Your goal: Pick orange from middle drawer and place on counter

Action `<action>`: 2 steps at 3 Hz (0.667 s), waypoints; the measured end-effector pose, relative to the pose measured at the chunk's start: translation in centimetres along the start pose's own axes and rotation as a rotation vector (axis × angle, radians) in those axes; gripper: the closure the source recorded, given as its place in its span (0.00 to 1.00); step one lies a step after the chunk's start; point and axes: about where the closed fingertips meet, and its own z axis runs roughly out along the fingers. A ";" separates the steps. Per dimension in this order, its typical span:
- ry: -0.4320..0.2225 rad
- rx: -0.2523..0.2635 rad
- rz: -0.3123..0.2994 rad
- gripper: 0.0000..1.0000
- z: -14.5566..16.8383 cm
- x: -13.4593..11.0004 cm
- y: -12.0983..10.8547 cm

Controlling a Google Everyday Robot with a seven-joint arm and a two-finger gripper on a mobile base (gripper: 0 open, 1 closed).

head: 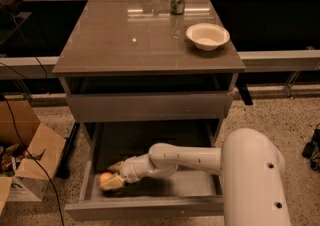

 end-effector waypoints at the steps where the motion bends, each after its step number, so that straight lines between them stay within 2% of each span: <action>1: -0.008 -0.011 0.023 0.66 0.6 0.5 0.7; 2: -0.046 -0.024 0.061 0.89 -1.3 -0.5 0.6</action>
Offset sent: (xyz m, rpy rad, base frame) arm 0.0042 -0.0341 0.0388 0.1134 0.1106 -0.0445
